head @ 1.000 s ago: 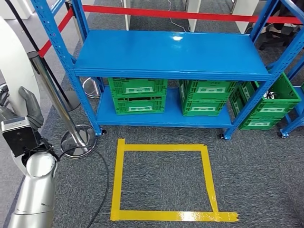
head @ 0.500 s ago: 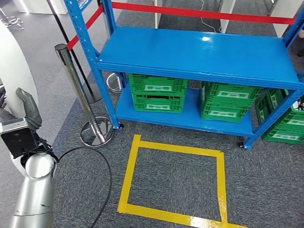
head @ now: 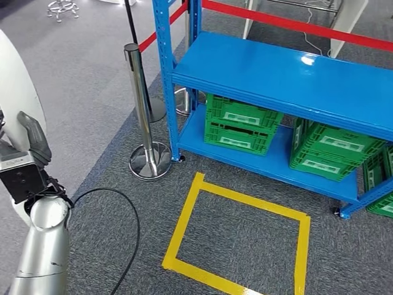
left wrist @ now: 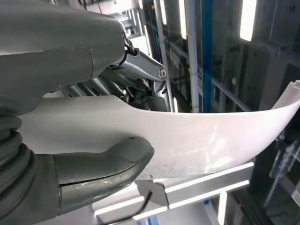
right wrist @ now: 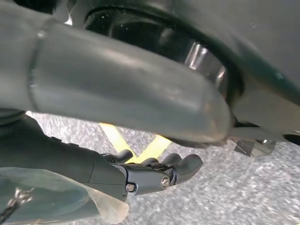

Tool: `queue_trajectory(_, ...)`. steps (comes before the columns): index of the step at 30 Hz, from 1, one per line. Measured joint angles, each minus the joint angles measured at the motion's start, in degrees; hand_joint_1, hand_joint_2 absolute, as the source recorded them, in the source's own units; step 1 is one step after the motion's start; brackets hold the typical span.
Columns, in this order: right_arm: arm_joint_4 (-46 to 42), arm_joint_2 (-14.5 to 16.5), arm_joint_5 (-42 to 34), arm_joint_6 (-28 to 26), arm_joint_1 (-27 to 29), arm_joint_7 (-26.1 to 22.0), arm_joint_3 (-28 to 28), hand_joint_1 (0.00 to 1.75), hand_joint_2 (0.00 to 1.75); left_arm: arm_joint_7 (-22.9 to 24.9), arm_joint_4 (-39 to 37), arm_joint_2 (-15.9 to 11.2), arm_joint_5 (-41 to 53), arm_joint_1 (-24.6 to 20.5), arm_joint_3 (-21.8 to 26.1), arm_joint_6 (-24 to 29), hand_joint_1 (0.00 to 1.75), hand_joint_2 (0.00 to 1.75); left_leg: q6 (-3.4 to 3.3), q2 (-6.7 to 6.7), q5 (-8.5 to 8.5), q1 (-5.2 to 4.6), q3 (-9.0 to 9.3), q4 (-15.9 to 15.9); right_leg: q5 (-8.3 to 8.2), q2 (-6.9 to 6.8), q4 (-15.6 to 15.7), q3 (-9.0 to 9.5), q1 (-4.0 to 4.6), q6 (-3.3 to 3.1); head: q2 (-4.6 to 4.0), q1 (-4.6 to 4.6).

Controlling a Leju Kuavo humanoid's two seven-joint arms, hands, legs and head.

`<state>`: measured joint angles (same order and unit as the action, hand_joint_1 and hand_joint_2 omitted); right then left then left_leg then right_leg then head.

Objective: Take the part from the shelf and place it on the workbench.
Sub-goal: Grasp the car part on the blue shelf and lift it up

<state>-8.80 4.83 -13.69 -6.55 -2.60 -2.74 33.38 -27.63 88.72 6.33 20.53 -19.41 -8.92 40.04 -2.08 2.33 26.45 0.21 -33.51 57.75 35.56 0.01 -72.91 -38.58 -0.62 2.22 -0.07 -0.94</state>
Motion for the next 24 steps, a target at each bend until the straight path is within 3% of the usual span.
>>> queue_trajectory(1,0.0,0.0,0.0,0.0,0.0,0.0,0.0,0.0,0.0,0.0,0.0,0.0,0.0,0.0,0.0,0.0,1.75,1.75,0.06,0.82,0.03,0.04,0.02,0.1,-2.39,0.45,3.5,1.44,-0.08,-0.08,0.0,0.0)
queue_trajectory(3,0.0,0.0,-0.1,0.0,0.0,0.0,0.0,0.0,0.0,0.0,0.0,0.1,0.0,-0.1,0.0,0.0,1.75,1.75,0.4,2.33,0.12,0.1,-0.24,0.6,-5.79,3.08,11.1,4.99,-0.44,-0.29,0.0,0.05)
queue_trajectory(5,0.0,-0.1,-0.2,0.0,0.1,0.0,0.0,0.0,0.0,0.0,0.0,0.2,0.0,-0.1,0.0,0.0,1.75,1.75,1.12,3.64,-0.09,0.25,-0.96,0.9,-6.16,4.82,14.3,6.64,-0.57,-0.44,0.0,0.09)
queue_trajectory(7,0.0,-0.1,-0.2,0.0,0.1,0.0,0.0,0.0,0.0,0.0,0.0,0.3,0.1,-0.1,0.0,0.0,1.75,1.75,1.93,4.61,-0.43,0.46,-1.52,0.9,-6.17,3.77,14.8,6.88,-0.48,-0.73,0.0,0.08)
queue_trajectory(9,0.0,-0.1,-0.2,0.0,0.1,-0.1,0.0,0.0,0.0,0.0,0.0,0.3,0.1,-0.1,0.0,0.0,1.75,1.75,2.58,2.64,0.47,0.28,-2.17,2.1,-6.44,2.35,15.2,7.09,-0.59,-1.31,0.0,0.37)
queue_trajectory(11,0.0,-0.1,-0.2,0.0,0.1,-0.1,0.0,0.0,0.0,0.0,0.0,0.3,0.1,-0.3,0.0,0.0,1.75,1.75,3.15,-0.63,3.59,0.12,-4.57,7.6,-6.51,0.77,15.4,7.22,-0.6,-1.81,0.0,0.77)
queue_trajectory(13,0.0,-0.1,-0.2,0.0,0.2,-0.1,0.0,0.0,0.0,0.0,0.0,0.3,0.1,-0.2,0.0,0.0,1.75,1.75,3.55,-1.71,6.72,0.26,-7.83,15.1,-6.42,-0.97,15.4,7.21,-0.49,-2.01,0.0,0.88)
queue_trajectory(14,0.0,-0.1,-0.2,0.0,0.3,-0.1,0.0,0.0,0.0,0.0,0.0,0.3,0.0,-0.2,0.0,0.0,1.75,1.75,3.62,-1.83,7.07,0.31,-8.59,17.1,-6.37,-1.83,15.4,7.22,-0.44,-2.05,0.0,0.9)
queue_trajectory(15,0.0,-0.1,-0.2,0.0,0.3,-0.1,0.0,0.0,0.0,0.0,0.0,0.3,0.0,-0.2,0.0,0.0,1.75,1.75,3.57,-1.94,6.24,0.33,-8.19,16.6,-6.33,-2.6,15.4,7.26,-0.39,-2.06,0.0,0.91)
queue_trajectory(16,0.0,-0.1,-0.2,0.0,0.2,-0.1,0.0,0.0,0.0,0.0,0.0,0.3,0.0,-0.2,0.0,0.0,1.75,1.75,3.38,-2.33,4.47,0.27,-6.62,13.7,-6.26,-3.35,15.4,7.37,-0.33,-2.04,0.0,0.94)
queue_trajectory(18,0.0,-0.1,-0.2,0.0,0.2,-0.2,0.0,0.0,0.0,0.0,0.0,0.3,0.0,-0.3,0.0,0.0,1.75,1.75,2.6,-4.86,1.1,-0.29,-2.33,5.5,-6.01,-4.7,15.3,7.64,-0.09,-1.87,0.0,1.0)
queue_trajectory(20,0.0,-0.1,-0.2,0.1,0.1,-0.4,0.0,0.0,0.0,0.0,0.0,0.3,0.0,-0.5,0.0,0.0,1.75,1.75,1.93,-6.92,0.16,-0.97,-0.21,1.0,-5.79,-6.01,15.3,7.73,0.25,-1.55,0.0,0.98)
queue_trajectory(22,0.0,-0.1,-0.2,0.2,0.0,-0.5,0.0,0.0,0.0,0.0,0.0,0.2,-0.1,-0.6,-0.1,0.0,1.75,1.75,1.54,-6.15,0.24,-1.17,-0.39,0.4,-5.75,-7.43,15.4,7.86,0.44,-1.18,0.0,0.99)
queue_trajectory(23,0.0,-0.1,-0.2,0.3,0.0,-0.5,0.0,0.0,0.0,0.0,0.0,0.1,-0.1,-0.6,-0.1,0.0,1.75,1.75,1.23,-5.44,0.04,-1.02,-0.43,0.2,-5.44,-7.0,15.3,7.85,0.37,-0.91,0.0,0.97)
queue_trajectory(24,0.0,-0.1,-0.2,0.4,-0.1,-0.6,0.0,0.0,0.0,0.0,0.0,0.1,-0.1,-0.7,-0.1,0.0,1.75,1.75,0.89,-4.76,-0.18,-0.82,-0.42,0.0,-4.68,-5.7,14.6,7.51,0.26,-0.69,0.0,0.98)
